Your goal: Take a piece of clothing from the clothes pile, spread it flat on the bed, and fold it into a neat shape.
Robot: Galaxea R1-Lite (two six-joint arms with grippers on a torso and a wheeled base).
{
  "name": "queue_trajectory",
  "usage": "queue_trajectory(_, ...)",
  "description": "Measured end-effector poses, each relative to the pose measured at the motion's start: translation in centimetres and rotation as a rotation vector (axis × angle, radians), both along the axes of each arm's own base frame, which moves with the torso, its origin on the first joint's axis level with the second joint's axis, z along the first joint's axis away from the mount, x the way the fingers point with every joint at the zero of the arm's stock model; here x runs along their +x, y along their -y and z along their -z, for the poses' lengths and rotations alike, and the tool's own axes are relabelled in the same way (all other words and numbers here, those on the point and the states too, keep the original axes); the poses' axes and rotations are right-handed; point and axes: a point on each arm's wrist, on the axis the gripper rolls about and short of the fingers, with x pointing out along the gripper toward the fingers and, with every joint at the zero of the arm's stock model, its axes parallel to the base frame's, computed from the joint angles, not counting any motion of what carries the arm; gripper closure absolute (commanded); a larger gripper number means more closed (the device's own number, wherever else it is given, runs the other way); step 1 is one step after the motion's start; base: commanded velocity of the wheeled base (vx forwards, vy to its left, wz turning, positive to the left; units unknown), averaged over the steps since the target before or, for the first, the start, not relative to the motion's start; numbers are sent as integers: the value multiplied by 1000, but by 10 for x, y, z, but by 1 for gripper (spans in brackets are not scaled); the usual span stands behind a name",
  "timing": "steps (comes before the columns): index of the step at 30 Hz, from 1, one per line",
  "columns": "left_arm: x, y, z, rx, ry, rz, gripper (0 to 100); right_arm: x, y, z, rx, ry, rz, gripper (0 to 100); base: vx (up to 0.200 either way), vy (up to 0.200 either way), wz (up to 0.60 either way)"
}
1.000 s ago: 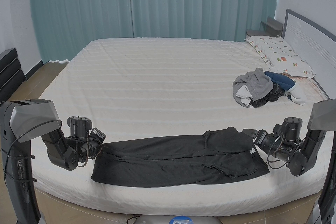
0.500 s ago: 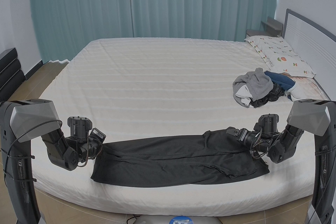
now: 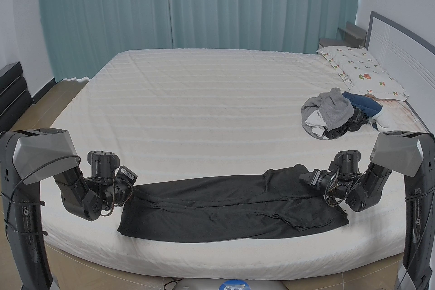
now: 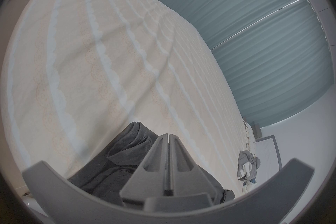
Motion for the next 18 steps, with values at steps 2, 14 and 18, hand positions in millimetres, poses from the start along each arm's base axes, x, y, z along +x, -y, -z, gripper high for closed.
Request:
queue_trajectory(2, 0, 0, 0, 0, 0, 0, 100, -1, 2, 1, 0, -7, 5, 100, 0, 0, 0)
queue_trajectory(14, 0, 0, 0, 0, -1, 0, 100, -18, 14, -4, 2, -22, 23, 100, 0, 0, 0)
queue_trajectory(18, 0, 0, 0, 1, 1, 2, 100, -26, 17, -10, 11, -4, 30, 0, 0, 0, 0)
